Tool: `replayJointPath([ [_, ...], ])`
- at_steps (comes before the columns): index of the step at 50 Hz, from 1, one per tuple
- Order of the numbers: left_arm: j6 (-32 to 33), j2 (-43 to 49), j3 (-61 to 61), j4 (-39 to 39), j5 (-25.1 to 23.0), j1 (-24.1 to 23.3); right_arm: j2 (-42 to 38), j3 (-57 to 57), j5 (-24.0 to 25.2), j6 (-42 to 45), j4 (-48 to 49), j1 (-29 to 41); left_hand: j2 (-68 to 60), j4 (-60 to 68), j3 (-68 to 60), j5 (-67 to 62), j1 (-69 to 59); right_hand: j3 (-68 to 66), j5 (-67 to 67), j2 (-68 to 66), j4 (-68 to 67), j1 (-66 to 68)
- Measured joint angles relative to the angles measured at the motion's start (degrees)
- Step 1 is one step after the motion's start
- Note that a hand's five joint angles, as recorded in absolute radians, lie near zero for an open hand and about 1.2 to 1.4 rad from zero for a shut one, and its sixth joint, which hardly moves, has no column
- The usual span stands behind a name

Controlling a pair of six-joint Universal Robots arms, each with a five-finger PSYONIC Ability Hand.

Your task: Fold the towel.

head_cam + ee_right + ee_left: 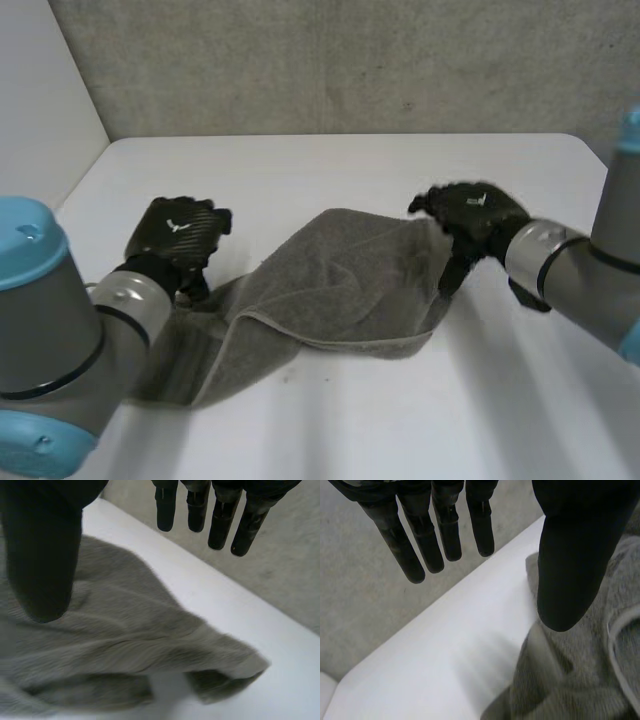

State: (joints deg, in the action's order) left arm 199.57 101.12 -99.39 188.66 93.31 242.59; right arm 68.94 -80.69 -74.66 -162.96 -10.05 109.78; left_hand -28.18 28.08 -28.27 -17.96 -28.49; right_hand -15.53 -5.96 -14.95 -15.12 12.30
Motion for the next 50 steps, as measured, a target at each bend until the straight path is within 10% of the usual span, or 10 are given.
replayJointPath([
  [20, -13.9, -2.47, -6.43, -13.81, -5.93, 11.03, -4.83, -14.91, 3.5, -0.36, 11.86, 1.83, -0.93, 0.98, -0.78, -1.17, -0.38, -15.43, -13.53, -15.95, -15.61, 14.13],
  [50, -23.31, -7.33, -14.41, -15.89, -10.33, 11.76, -6.09, -14.0, 2.58, 0.02, 18.78, 4.23, -8.32, 8.37, -8.25, -8.55, -8.24, -51.6, -48.58, -51.92, -53.0, 41.86],
])
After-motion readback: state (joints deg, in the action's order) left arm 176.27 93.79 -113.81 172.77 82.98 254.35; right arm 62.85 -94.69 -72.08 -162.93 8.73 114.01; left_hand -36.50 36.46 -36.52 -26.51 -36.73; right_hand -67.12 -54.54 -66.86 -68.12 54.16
